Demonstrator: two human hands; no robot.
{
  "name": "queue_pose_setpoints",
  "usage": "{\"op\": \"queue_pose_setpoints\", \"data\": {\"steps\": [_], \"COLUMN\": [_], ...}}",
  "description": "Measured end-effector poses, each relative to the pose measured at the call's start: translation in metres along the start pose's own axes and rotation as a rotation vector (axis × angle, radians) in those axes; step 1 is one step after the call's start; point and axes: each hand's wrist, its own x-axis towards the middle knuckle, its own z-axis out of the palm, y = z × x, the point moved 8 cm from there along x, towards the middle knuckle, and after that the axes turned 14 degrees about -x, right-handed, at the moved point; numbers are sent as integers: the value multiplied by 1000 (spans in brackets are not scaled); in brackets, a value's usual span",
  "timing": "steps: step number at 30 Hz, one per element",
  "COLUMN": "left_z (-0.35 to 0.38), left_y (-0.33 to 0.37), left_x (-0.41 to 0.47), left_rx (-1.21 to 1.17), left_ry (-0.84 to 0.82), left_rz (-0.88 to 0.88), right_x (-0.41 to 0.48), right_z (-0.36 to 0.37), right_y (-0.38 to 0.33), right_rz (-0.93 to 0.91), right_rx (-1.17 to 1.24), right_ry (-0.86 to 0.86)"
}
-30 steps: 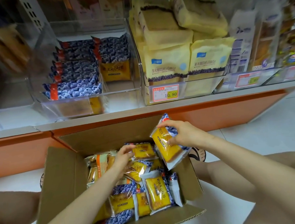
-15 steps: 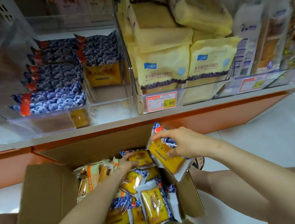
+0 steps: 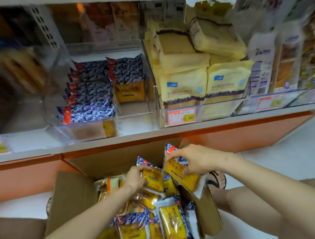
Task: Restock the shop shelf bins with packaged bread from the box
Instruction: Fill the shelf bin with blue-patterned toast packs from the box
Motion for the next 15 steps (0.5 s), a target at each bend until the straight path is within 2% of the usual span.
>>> {"op": "queue_pose_setpoints", "data": {"steps": [4,8,12,15], "left_z": [-29,-60,-96,-127], "left_y": [41,81,114,142], "left_x": [-45,-97,-138,-159], "left_rx": [207,240,94,5], "left_ry": [-23,-21,3,34], "left_rz": [118,263,434,569], "right_x": [-5,-20,-50,-69], "right_z": [-14,-38,-66,-100], "right_y": [-15,-29,-43,-46], "right_rz": [-37,-142,-280,-322], "right_rx": [99,247,387,535], "right_ry": [58,169,272,410]}}
